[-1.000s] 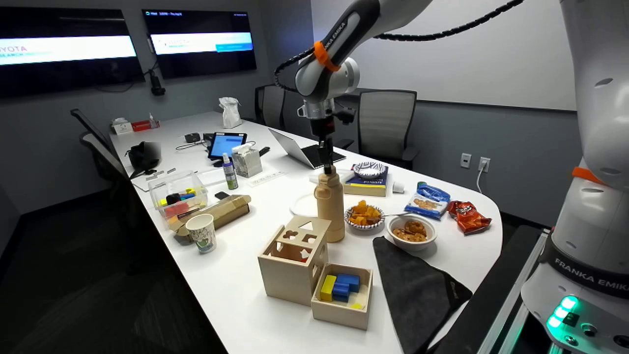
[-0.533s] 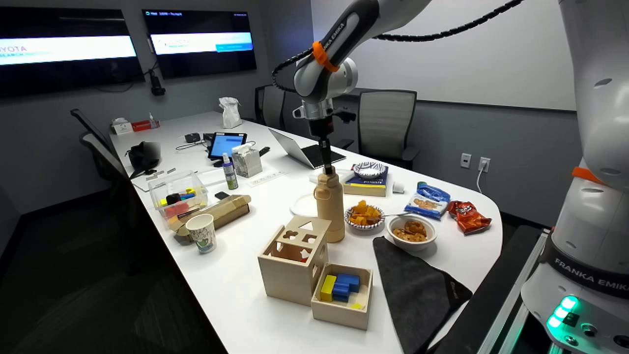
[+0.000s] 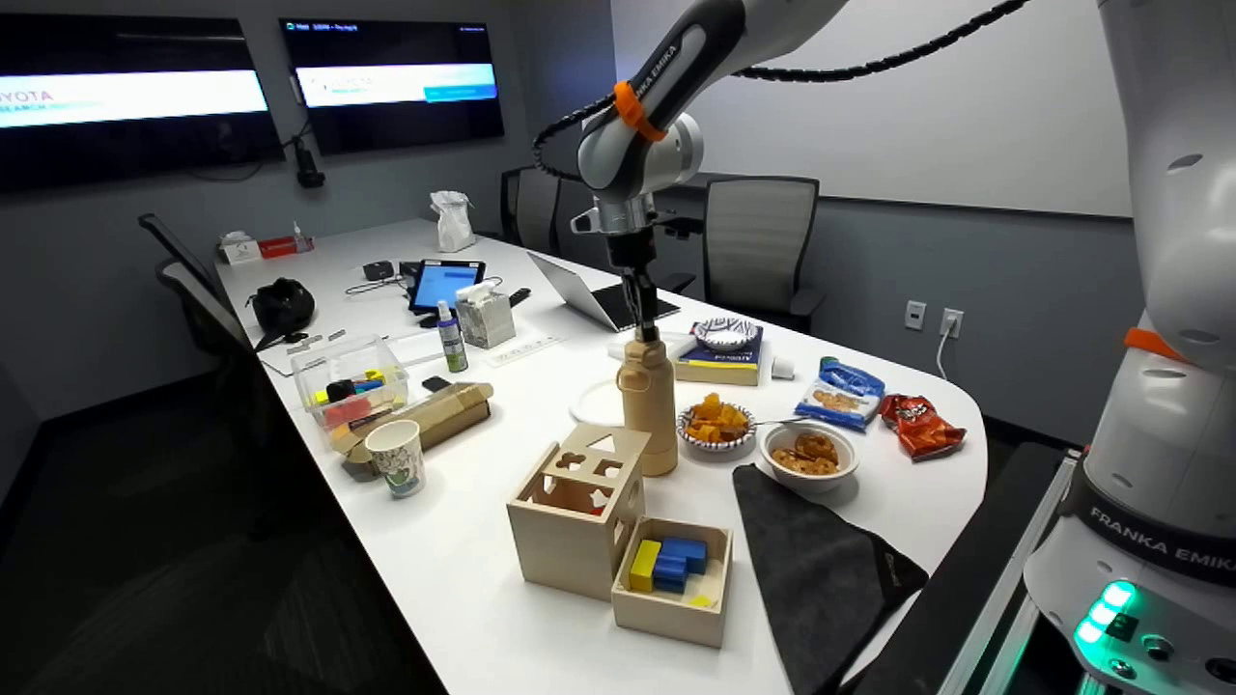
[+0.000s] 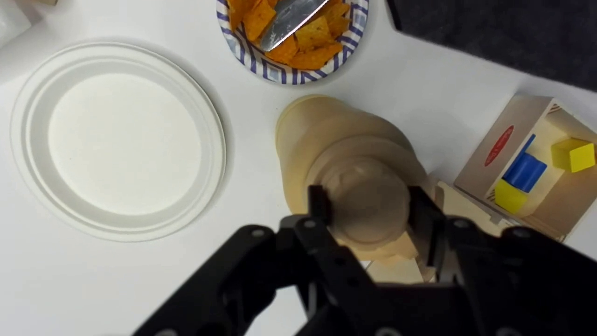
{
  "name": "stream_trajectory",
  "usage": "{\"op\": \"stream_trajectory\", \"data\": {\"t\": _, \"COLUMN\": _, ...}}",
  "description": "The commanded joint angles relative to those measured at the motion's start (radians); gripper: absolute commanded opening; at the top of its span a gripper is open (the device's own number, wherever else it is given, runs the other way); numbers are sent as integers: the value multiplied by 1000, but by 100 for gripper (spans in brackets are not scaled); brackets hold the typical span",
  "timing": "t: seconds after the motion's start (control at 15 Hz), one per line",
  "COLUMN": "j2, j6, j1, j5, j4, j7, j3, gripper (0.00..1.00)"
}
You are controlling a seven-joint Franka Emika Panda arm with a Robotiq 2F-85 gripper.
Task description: Twist the lid on the bottle
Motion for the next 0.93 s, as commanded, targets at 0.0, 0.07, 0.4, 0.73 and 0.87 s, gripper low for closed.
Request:
{"op": "stream_trajectory", "data": {"t": 0.0, "j2": 37, "j6": -19, "j1": -13, "j5": -21, "j4": 31, "j7": -87, "j3": 12, "gripper": 21}}
{"op": "stream_trajectory", "data": {"t": 0.07, "j2": 37, "j6": -16, "j1": -13, "j5": -22, "j4": 31, "j7": -109, "j3": 12, "gripper": 21}}
{"op": "stream_trajectory", "data": {"t": 0.4, "j2": 37, "j6": -8, "j1": -18, "j5": -12, "j4": 28, "j7": -248, "j3": 16, "gripper": 21}}
{"op": "stream_trajectory", "data": {"t": 0.73, "j2": 40, "j6": -8, "j1": -16, "j5": -21, "j4": 28, "j7": -374, "j3": 14, "gripper": 21}}
{"op": "stream_trajectory", "data": {"t": 0.87, "j2": 42, "j6": -11, "j1": -14, "j5": -23, "j4": 30, "j7": -419, "j3": 14, "gripper": 21}}
